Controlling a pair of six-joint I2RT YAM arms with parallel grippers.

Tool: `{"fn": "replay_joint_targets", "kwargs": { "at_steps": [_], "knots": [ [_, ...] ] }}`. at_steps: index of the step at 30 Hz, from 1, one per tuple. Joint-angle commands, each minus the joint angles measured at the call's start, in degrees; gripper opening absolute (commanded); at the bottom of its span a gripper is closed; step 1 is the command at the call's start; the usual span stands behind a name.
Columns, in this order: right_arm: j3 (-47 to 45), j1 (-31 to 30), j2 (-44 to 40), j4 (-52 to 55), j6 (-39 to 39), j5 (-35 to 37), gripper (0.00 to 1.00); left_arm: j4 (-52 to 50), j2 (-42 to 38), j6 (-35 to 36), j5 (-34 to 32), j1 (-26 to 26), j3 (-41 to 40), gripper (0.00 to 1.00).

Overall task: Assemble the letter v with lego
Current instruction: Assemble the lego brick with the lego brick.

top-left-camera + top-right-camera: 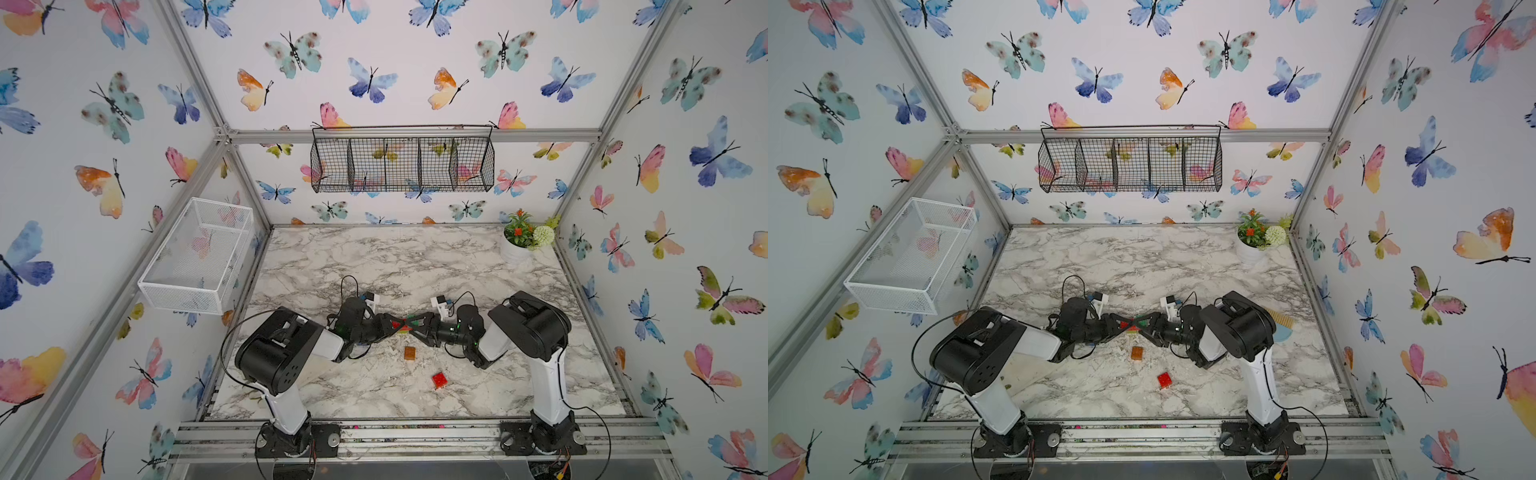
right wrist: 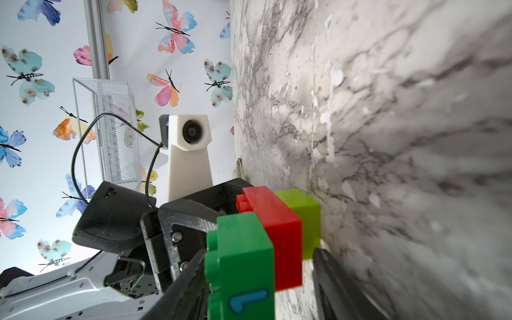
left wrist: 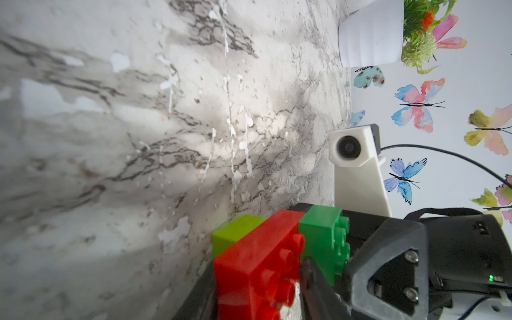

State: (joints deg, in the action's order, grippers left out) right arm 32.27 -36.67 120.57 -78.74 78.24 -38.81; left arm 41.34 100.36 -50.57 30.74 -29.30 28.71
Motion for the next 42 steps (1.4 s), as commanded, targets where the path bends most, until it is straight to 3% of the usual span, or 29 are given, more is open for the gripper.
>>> {"fn": "replay_joint_targets", "kwargs": {
  "at_steps": [1,8,17,26,34,42],
  "knots": [
    [0.18,0.37,1.39,-3.70,1.12,-0.04,0.64,-17.00,4.68,1.34,-5.45,-0.08,-3.06,0.44],
    [0.18,0.43,1.50,-2.03,0.02,0.70,0.63,-16.95,4.93,1.26,-5.44,-0.07,-3.13,0.44],
    [-0.53,0.37,4.33,-5.99,1.24,1.01,0.46,-16.98,5.11,1.41,-5.36,-0.14,-3.11,0.44],
    [-1.72,0.37,2.74,-1.33,-2.82,2.06,0.32,-17.17,4.72,1.09,-5.27,-0.13,-2.88,0.44],
    [-2.56,0.35,2.68,-0.61,-3.80,2.85,0.29,-19.36,-2.63,0.08,-7.64,-0.08,-3.52,0.64],
    [-2.04,0.37,0.16,4.09,-6.42,3.47,0.28,-25.48,-14.90,-0.37,-12.42,0.13,-5.41,0.70]
  ]
}}
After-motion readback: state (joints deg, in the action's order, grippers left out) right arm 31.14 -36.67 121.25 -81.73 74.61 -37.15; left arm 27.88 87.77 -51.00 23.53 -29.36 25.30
